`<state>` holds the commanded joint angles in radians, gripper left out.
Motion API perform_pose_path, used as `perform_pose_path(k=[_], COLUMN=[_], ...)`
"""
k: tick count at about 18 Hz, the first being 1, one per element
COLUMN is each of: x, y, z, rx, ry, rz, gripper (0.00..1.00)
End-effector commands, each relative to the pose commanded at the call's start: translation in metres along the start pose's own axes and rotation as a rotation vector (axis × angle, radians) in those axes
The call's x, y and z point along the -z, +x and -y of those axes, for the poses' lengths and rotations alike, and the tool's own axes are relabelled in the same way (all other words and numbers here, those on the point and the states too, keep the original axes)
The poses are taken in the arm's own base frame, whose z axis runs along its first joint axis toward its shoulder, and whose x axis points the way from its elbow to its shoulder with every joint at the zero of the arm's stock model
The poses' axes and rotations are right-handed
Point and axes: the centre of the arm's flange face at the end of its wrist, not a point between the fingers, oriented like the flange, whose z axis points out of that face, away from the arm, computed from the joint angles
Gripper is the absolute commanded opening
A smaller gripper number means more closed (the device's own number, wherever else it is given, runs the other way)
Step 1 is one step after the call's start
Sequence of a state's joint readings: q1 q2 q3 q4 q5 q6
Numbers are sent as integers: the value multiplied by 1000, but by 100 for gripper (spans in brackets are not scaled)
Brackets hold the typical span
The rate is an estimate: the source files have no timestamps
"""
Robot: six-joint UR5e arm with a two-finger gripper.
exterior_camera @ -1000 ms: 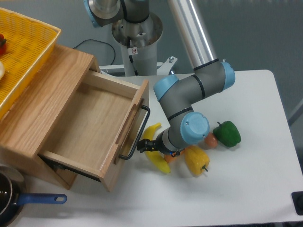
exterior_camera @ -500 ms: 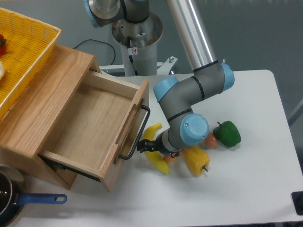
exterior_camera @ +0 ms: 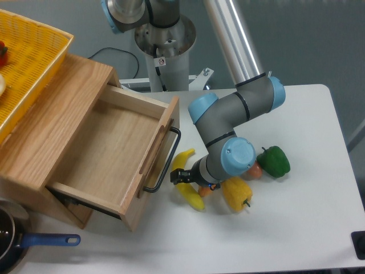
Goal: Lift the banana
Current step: 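Close the gripper on the banana and adjust its grip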
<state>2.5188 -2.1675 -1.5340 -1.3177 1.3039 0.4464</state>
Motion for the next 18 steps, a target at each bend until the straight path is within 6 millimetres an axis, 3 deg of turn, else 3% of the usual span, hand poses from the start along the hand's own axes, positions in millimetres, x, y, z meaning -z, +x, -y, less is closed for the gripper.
perform_pose_path(k=[8,11,18], x=[-1,0,0], y=[0,0,0], z=[0,1,1], rx=[0,2,-2], ry=[-1,0,-1], rz=[-1,0,1], gripper=[79,69,55])
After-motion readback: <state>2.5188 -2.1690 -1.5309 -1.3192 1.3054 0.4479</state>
